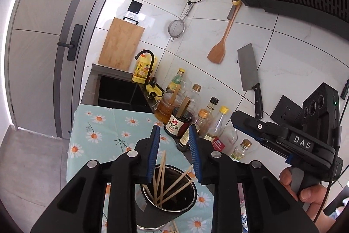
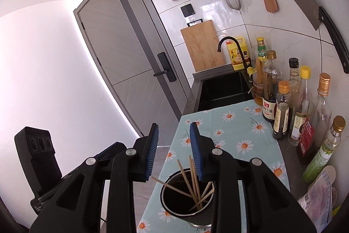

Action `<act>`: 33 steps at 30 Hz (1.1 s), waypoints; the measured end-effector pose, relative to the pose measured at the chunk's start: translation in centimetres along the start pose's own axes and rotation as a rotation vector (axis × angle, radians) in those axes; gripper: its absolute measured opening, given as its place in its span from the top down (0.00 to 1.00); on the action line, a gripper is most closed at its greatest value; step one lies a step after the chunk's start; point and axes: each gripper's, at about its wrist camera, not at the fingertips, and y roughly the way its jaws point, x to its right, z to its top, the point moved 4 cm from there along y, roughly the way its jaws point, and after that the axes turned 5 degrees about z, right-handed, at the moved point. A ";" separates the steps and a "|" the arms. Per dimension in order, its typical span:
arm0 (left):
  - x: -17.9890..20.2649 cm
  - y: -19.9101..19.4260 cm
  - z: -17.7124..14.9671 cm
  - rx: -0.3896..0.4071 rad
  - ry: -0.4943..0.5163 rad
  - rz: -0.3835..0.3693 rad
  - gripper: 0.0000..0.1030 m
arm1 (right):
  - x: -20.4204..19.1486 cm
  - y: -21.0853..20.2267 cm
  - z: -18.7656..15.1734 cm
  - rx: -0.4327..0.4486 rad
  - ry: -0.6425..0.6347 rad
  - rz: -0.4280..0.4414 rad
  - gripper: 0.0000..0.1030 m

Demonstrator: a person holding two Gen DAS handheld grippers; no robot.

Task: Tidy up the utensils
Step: 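Lower the chopsticks into the holder and open both tools, then move both open tools back down to the chopsticks on the cloth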

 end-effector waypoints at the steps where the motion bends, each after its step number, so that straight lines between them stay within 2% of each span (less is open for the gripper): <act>1: 0.1 -0.5 0.1 0.006 0.002 0.000 0.74 | -0.2 -0.4 0.0 0.003 -0.003 -0.001 0.70; 3: 0.5 -1.3 0.3 0.011 0.004 -0.020 0.74 | -0.6 -1.2 -0.1 0.006 -0.008 -0.003 0.70; 5: 1.1 -2.4 0.6 0.016 0.009 -0.028 0.65 | -1.0 -2.0 -0.2 0.006 -0.012 -0.006 0.70; 9: 2.2 -4.7 0.4 0.031 0.038 -0.019 0.64 | -1.4 -3.4 -1.1 -0.022 0.007 -0.006 0.69; 10: 2.4 -5.0 0.2 0.026 0.040 -0.019 0.64 | -1.3 -3.7 -1.6 -0.035 0.016 -0.013 0.66; 12: 2.6 -5.7 -0.2 0.013 0.046 -0.009 0.64 | -1.1 -4.3 -2.3 -0.064 0.030 -0.044 0.66; 16: 2.8 -7.0 -1.3 -0.021 0.053 0.012 0.64 | -0.2 -4.9 -4.2 -0.151 0.084 -0.053 0.65; 18: 2.7 -7.2 -1.9 -0.066 0.047 0.027 0.59 | 0.1 -4.9 -5.2 -0.200 0.117 -0.047 0.65; 21: 2.5 -7.1 -2.8 -0.132 0.048 0.051 0.59 | 0.6 -4.8 -6.6 -0.266 0.163 -0.053 0.65; 27: 2.7 -7.4 -4.5 -0.218 0.061 0.076 0.59 | 1.0 -4.6 -9.1 -0.338 0.199 -0.042 0.65; 31: 2.4 -6.7 -6.6 -0.296 0.052 0.084 0.59 | 1.7 -3.4 -12.0 -0.459 0.214 -0.078 0.65; 33: 2.1 -5.9 -8.2 -0.361 0.041 0.086 0.59 | 2.4 -2.6 -13.7 -0.528 0.233 -0.113 0.65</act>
